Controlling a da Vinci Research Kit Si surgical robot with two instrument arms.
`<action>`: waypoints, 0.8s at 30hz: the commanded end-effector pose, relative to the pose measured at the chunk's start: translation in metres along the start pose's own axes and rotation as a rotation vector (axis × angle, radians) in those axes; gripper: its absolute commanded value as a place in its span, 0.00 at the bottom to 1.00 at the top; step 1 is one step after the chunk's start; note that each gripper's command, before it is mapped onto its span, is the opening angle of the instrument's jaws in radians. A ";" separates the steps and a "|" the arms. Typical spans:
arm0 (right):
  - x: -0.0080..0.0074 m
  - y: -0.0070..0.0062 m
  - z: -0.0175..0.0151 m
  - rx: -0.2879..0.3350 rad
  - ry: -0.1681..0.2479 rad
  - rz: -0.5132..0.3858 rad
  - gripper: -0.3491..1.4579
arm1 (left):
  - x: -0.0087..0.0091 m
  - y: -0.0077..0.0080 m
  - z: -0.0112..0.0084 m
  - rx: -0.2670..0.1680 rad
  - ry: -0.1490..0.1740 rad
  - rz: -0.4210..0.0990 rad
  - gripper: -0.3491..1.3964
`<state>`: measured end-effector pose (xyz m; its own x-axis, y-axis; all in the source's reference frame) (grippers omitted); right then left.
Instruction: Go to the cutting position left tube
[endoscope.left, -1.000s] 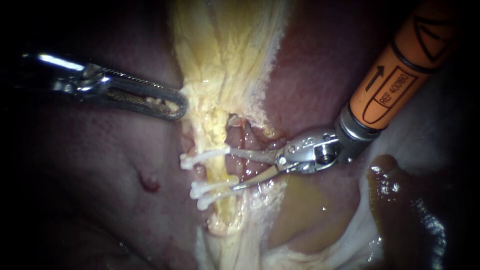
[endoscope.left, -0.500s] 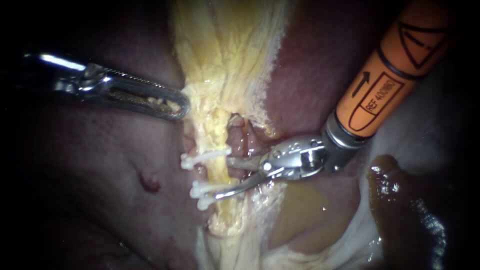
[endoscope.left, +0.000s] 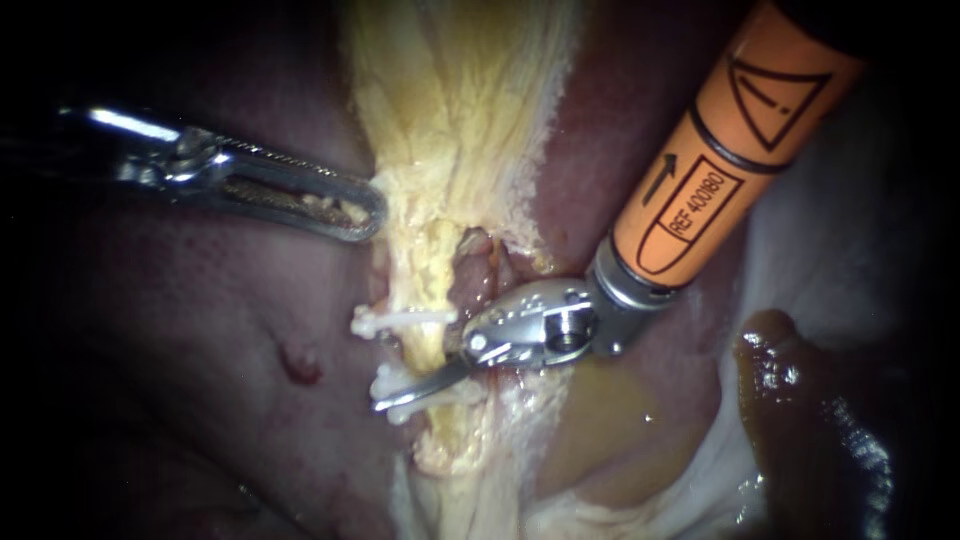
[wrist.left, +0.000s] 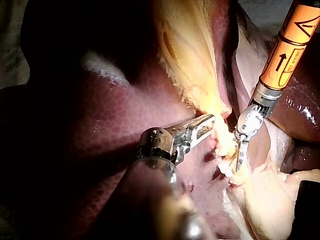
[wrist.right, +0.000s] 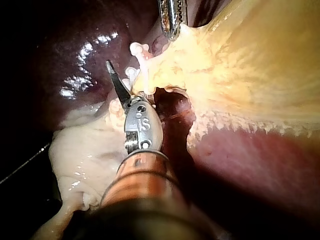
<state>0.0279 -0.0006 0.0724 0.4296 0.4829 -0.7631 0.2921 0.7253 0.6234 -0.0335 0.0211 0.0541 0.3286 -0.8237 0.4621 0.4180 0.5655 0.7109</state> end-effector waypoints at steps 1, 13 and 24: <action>0.0000 0.0001 0.0001 0.000 0.008 -0.001 0.98 | 0.0000 0.0000 0.0000 0.000 0.000 0.000 0.00; 0.0007 -0.0001 0.0006 0.006 0.029 -0.002 0.98 | 0.0000 0.0003 0.0002 0.001 0.000 0.000 0.00; 0.0031 -0.0031 0.0009 0.049 0.067 -0.007 0.98 | 0.0001 0.0009 0.0000 0.004 0.001 0.001 0.00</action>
<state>0.0292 -0.0019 0.0678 0.3656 0.5161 -0.7746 0.3414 0.6998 0.6275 -0.0331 0.0215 0.0549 0.3302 -0.8231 0.4620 0.4152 0.5662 0.7120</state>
